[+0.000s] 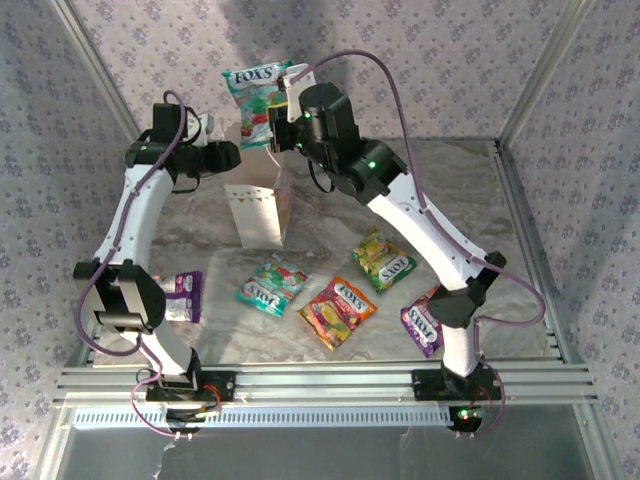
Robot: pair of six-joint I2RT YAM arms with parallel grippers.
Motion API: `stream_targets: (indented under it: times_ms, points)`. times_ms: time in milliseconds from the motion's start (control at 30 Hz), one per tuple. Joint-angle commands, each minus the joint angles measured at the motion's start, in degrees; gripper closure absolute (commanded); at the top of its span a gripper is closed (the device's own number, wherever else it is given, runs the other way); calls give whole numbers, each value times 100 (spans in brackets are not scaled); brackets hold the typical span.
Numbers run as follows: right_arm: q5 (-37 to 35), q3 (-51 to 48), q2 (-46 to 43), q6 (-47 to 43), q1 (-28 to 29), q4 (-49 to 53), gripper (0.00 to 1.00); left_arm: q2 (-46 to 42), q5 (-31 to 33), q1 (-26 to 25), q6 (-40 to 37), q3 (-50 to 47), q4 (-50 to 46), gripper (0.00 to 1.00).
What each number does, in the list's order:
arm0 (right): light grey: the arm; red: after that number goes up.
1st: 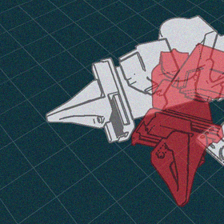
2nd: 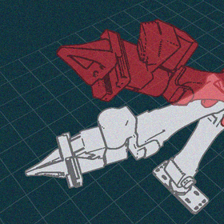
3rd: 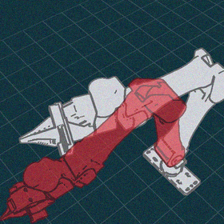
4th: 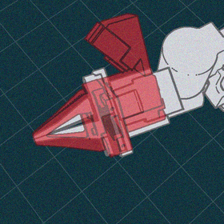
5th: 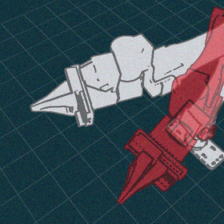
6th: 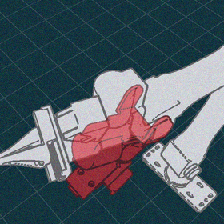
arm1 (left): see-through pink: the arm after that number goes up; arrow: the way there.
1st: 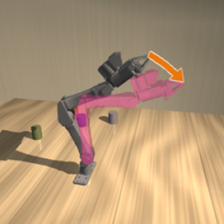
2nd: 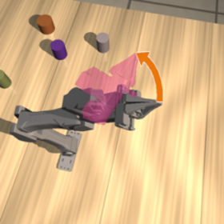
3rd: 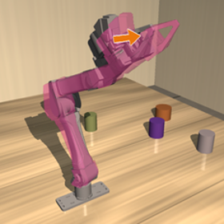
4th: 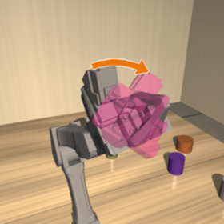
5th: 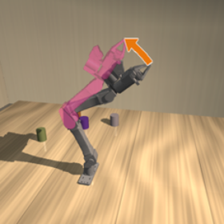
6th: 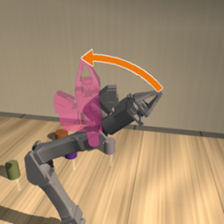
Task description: Place the snacks into the paper bag
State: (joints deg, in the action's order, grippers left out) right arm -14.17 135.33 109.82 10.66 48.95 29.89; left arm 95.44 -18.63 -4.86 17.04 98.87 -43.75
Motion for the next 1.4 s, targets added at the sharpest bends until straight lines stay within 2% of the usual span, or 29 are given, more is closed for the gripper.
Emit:
stream_targets:
  times_ms: [0, 300, 567, 767, 1067, 1367]
  points:
    - [-171, 347, 45, 7, 40, -101, 100, -244, -41, 90, -58, 93, 156, 38]
    - [-335, 718, 477, 64, 36, 130, 100, -369, -163, 99, -289, 197, 367, 35]
    - [-458, 864, 828, 212, 36, 267, 100, -123, -166, 150, -168, 493, 265, 45]
    - [-516, 881, 991, 332, 44, 296, 100, -34, -198, 283, 43, 514, 235, 60]
    - [-657, 952, 1168, 297, 101, 417, 100, -159, -220, 560, 472, 183, 382, 66]
    - [-925, 973, 1234, 125, 285, 362, 100, -401, -518, 793, 835, -301, 859, 74]
